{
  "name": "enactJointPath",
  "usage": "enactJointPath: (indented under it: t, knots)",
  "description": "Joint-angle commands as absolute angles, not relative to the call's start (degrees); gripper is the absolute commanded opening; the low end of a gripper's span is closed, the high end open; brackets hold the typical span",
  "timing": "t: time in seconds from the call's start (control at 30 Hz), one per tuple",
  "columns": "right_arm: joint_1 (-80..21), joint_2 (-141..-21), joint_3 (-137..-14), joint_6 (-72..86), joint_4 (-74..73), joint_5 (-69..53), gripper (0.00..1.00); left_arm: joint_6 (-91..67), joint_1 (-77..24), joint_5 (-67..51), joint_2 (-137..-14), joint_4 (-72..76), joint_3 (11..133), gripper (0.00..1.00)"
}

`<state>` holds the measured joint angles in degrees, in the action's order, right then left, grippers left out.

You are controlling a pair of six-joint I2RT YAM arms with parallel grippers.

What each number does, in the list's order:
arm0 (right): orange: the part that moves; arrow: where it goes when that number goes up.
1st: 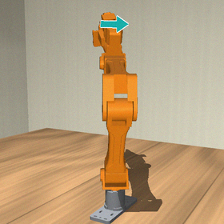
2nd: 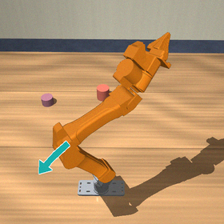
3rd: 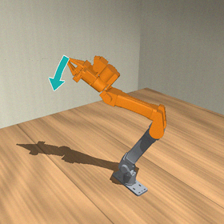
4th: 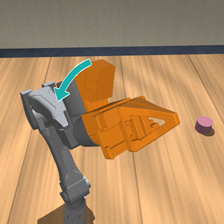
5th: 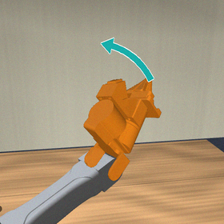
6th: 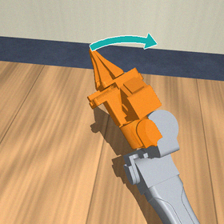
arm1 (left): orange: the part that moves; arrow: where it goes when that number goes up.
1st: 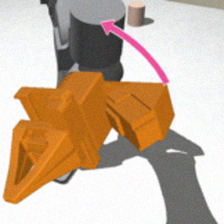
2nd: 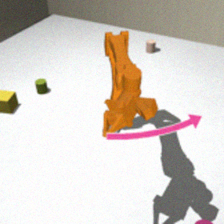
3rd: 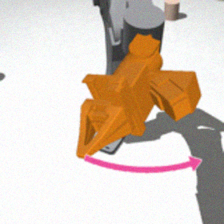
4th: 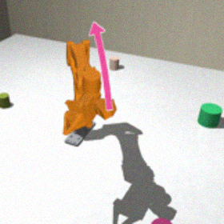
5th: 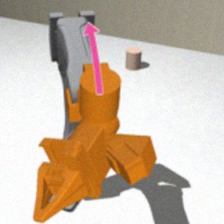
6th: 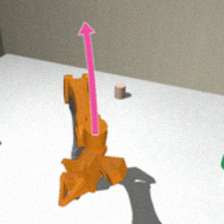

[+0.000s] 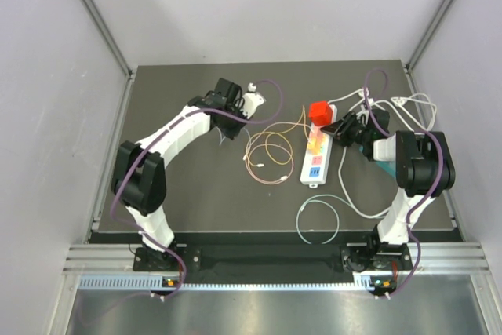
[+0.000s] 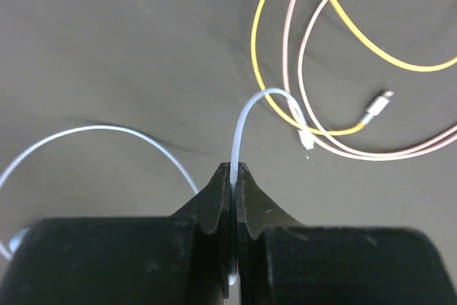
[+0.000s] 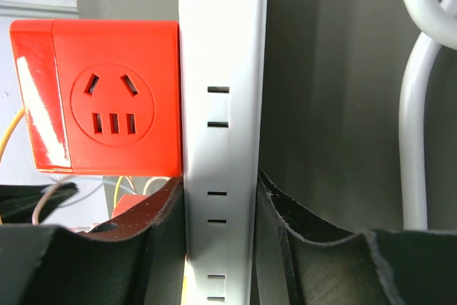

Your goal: Pull the plug off the socket

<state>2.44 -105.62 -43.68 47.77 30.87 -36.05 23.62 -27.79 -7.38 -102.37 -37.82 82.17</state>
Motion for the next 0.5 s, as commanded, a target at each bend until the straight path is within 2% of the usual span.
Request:
enactJointPath:
  t: [0.0, 0.1, 0.13, 0.17, 0.23, 0.33, 0.4, 0.47]
  knots:
    - [3.34, -105.29, -46.32, 47.55, 36.47, -37.35, 0.0, 17.52, -25.06, -8.68, -95.03, -30.45, 83.5, 0.0]
    - [3.52, -105.03, -46.41, 46.76, 35.25, -36.39, 0.0, 7.01, -15.85, -24.91, -86.68, -21.92, 79.2, 0.0]
    - [3.52, -104.94, -46.41, 46.41, 34.64, -35.95, 0.0, 3.2, -12.78, -29.22, -82.83, -13.79, 77.62, 0.0]
    - [3.6, -105.03, -46.41, 46.32, 34.54, -35.77, 0.0, 0.03, -6.57, -32.66, -81.31, -9.88, 74.04, 0.0]
    - [3.69, -105.29, -46.32, 46.14, 34.37, -35.6, 0.0, -10.17, -0.47, -38.4, -78.68, -0.84, 70.51, 0.0]
    - [3.69, -105.91, -46.49, 46.67, 34.54, -35.95, 0.0, -13.1, 3.6, -31.76, -78.66, -1.23, 70.31, 0.0]
    - [3.69, -106.0, -46.49, 46.84, 34.63, -35.95, 0.0, -13.53, 4.3, -19.59, -79.71, -3.95, 70.49, 0.0]
    - [3.69, -105.65, -46.41, 46.76, 34.63, -36.04, 0.0, -13.71, 4.83, -13.13, -80.94, -4.48, 70.23, 0.0]
